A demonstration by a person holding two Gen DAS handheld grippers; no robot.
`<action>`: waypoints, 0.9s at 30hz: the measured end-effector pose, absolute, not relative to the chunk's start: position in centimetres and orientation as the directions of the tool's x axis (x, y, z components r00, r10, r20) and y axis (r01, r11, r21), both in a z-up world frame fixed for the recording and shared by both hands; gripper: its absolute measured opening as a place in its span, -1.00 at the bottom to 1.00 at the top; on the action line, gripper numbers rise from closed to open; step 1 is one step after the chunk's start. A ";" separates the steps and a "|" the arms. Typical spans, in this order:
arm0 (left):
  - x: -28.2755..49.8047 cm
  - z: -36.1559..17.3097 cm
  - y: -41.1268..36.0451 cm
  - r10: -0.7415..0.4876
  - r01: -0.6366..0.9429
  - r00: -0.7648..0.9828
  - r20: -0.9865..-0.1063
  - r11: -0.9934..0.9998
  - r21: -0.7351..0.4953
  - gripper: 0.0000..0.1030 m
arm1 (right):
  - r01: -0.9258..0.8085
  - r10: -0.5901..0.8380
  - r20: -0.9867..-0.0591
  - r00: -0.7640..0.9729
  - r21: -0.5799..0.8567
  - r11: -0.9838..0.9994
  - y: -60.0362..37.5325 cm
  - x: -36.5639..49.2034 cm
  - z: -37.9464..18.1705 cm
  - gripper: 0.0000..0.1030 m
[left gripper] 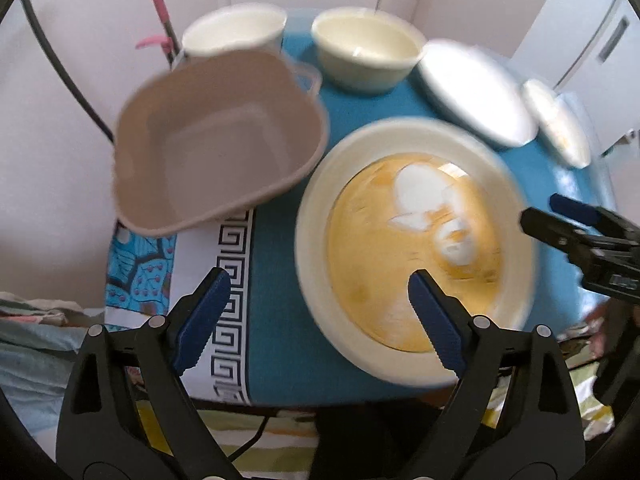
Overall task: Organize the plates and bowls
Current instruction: 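Lower the yellow duck plate onto the cloth and open both tools, then grasp the rim of the plain white plate with both tools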
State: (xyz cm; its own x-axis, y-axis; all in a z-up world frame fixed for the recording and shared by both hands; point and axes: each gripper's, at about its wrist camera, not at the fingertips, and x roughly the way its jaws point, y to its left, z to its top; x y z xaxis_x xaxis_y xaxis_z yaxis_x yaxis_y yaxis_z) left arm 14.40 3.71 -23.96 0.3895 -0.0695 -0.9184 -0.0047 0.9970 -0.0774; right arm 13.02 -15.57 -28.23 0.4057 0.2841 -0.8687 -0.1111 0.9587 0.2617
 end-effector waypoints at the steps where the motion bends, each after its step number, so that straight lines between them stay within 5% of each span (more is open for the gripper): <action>1: 14.2 -22.1 3.5 -0.079 0.005 0.424 -0.902 0.996 -0.085 0.75 | -0.115 0.273 -0.859 0.433 0.248 0.962 -16.1 13.2 -26.9 0.75; 4: 14.5 -17.8 2.8 -0.110 0.034 0.499 -0.860 0.994 -0.108 0.83 | -0.124 0.241 -0.825 0.511 0.207 0.970 -17.0 13.0 -23.1 0.99; 6: 15.5 -15.7 2.0 -0.145 0.062 0.542 -0.828 0.989 -0.133 1.00 | -0.125 0.227 -0.808 0.544 0.190 0.974 -17.9 12.5 -21.3 0.99; 15: 22.3 -15.0 -2.9 -0.268 0.084 0.501 -0.823 0.962 -0.262 1.00 | -0.138 0.132 -0.820 0.558 0.065 0.988 -24.6 17.8 -15.7 0.99; 24: 26.7 -21.0 -6.2 -0.237 -0.110 0.415 -0.878 0.945 -0.307 0.97 | -0.322 0.294 -0.896 0.334 0.184 0.929 -30.0 28.3 -21.5 0.97; 27: 28.2 -23.6 -6.9 -0.208 -0.172 0.381 -0.901 0.941 -0.291 0.79 | -0.399 0.316 -0.919 0.235 0.205 0.894 -30.2 31.0 -24.3 0.75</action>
